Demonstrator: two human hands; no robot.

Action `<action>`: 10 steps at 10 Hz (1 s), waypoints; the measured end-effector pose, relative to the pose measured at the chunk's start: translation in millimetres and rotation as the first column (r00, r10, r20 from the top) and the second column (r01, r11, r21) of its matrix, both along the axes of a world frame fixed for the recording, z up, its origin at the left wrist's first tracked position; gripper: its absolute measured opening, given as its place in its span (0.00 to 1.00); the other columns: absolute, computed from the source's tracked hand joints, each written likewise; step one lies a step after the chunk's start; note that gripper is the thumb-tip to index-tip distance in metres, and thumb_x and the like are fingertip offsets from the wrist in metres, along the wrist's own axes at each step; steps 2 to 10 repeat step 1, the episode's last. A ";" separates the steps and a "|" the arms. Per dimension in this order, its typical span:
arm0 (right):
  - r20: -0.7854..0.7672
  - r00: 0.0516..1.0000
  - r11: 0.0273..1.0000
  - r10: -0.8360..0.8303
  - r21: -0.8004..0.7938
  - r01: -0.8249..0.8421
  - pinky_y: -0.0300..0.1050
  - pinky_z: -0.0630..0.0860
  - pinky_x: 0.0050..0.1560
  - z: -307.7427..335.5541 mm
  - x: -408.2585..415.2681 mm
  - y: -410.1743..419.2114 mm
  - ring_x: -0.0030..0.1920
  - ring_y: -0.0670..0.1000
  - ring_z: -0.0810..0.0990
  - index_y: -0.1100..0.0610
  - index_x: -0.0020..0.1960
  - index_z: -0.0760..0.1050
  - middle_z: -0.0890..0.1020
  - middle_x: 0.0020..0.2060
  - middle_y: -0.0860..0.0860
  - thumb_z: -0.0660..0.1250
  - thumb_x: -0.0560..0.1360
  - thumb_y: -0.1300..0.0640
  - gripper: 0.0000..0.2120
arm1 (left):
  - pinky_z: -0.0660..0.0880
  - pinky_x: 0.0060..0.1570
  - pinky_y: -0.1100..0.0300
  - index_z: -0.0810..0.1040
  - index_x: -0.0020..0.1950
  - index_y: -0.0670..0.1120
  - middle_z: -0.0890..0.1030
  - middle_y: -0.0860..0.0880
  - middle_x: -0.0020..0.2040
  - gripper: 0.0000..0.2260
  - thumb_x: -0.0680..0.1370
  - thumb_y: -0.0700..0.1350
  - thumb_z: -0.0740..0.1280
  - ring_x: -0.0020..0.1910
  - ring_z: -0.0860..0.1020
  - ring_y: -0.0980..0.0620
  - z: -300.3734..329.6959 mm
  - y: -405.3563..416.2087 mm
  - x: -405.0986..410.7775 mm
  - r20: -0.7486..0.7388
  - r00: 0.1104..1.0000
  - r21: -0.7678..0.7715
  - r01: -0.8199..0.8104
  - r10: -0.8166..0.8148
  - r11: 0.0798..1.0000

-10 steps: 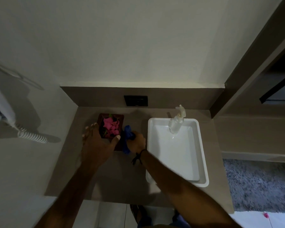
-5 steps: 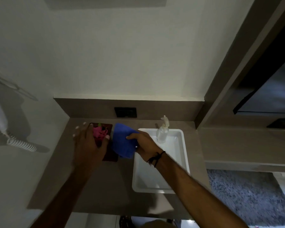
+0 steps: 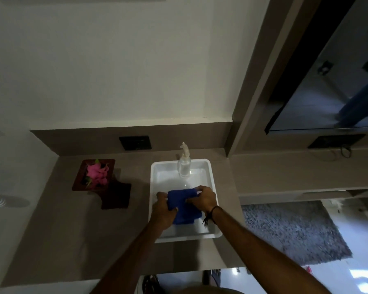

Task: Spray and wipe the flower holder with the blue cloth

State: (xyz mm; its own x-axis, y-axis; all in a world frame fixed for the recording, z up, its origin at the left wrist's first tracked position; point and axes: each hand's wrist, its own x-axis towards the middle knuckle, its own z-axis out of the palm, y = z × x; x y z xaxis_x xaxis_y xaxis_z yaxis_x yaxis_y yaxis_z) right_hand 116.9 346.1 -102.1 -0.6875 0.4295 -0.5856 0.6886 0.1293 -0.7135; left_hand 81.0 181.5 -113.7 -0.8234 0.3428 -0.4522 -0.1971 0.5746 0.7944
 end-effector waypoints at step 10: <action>0.034 0.999 0.986 0.037 0.164 -0.043 0.47 0.82 0.49 -13.8 8.1 -2.1 0.49 0.55 0.83 0.56 0.52 0.78 0.84 0.48 0.54 0.74 0.65 0.59 0.15 | 0.73 0.37 0.62 0.65 0.64 0.38 0.79 0.42 0.55 0.20 0.74 0.34 0.66 0.48 0.78 0.47 -12.9 7.2 6.6 0.019 0.999 -0.097 0.031 -0.029 0.995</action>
